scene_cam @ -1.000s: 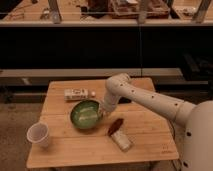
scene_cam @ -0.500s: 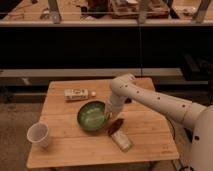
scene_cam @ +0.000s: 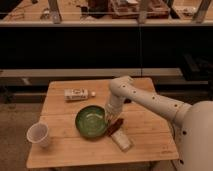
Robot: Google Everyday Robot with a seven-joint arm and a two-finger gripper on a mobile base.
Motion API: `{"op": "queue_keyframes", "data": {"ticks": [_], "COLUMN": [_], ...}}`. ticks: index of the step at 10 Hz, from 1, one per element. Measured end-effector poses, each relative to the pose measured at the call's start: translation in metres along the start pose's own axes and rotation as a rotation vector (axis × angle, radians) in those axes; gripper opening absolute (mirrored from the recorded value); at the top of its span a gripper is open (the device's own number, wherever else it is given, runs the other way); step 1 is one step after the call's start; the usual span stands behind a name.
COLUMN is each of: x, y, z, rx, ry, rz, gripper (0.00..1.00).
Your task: Drag the ceramic bowl in a circle
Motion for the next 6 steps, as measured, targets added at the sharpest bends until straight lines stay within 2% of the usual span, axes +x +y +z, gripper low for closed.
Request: {"op": "queue_keyframes", "data": {"ticks": [1,4,6], "x": [-0.004,-0.018,-0.025], "y": [-0.009,-0.013,-0.025], "z": [-0.003,-0.015,-0.015], "rx": [-0.003,0.014,0.004], "ry": [0.018,0.084,0.098], "rz": [-0.093,-0.219,-0.314], "gripper": [0.00,0.00,0.00]}}
